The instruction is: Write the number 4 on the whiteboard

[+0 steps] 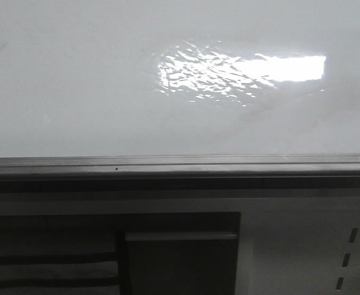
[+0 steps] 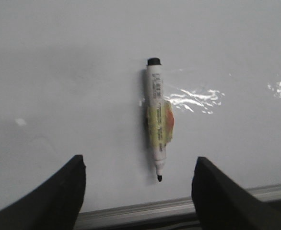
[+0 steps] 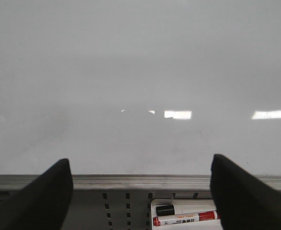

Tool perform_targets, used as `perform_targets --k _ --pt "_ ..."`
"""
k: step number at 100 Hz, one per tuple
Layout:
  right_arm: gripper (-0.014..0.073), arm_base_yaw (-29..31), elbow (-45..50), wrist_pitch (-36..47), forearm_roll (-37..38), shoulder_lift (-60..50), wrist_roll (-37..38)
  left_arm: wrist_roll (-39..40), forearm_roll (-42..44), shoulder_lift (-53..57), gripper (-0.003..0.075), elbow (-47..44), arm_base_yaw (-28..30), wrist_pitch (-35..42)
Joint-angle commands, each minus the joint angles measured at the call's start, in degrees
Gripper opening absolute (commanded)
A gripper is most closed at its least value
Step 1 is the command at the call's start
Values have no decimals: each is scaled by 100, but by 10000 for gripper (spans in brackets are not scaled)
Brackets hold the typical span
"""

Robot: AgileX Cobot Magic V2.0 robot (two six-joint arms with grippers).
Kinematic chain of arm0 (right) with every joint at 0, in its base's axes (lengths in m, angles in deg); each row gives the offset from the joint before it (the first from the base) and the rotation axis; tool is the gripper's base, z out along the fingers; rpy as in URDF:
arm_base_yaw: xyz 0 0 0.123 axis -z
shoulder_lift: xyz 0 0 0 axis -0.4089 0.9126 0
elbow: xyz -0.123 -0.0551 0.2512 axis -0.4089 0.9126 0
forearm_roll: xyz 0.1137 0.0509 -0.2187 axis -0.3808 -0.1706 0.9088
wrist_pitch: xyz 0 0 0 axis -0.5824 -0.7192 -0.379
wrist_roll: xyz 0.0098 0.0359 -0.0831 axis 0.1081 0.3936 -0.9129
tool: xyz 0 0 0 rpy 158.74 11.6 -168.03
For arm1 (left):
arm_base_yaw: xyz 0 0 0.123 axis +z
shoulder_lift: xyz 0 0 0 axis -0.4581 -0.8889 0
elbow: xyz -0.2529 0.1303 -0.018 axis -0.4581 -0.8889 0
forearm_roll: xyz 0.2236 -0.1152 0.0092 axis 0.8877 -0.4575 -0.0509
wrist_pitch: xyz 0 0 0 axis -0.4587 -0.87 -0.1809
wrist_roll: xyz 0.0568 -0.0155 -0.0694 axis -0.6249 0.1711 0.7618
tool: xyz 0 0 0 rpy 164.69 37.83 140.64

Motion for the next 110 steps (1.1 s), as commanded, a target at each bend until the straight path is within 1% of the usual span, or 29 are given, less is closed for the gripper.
perform_targets --k 1,15,24,33,47,71,80,97,110 --pt "531 22 -187 408 -30 88 25 -79 -114 -351 431 172 -191 413" --pt "531 22 -187 408 -30 88 25 -79 -102 -991 428 172 -445 660" --pt "531 22 -187 386 -30 88 25 -79 -126 -1395 428 172 -497 908" --pt "531 22 -187 348 -30 88 25 -79 -356 -1758 428 172 -510 1209" --pt "531 22 -187 316 -30 88 25 -79 -369 -2295 428 172 -510 1589" --pt "531 22 -187 316 -30 88 25 -79 -450 -2899 426 172 -510 1892" --pt "531 22 -187 316 -30 88 25 -79 -450 -2982 386 172 -521 1953" --pt "531 22 -187 316 -30 88 25 -79 -450 -3004 246 172 -657 2034" --pt "531 22 -187 316 -30 88 25 -79 -450 -3004 170 172 -678 2119"
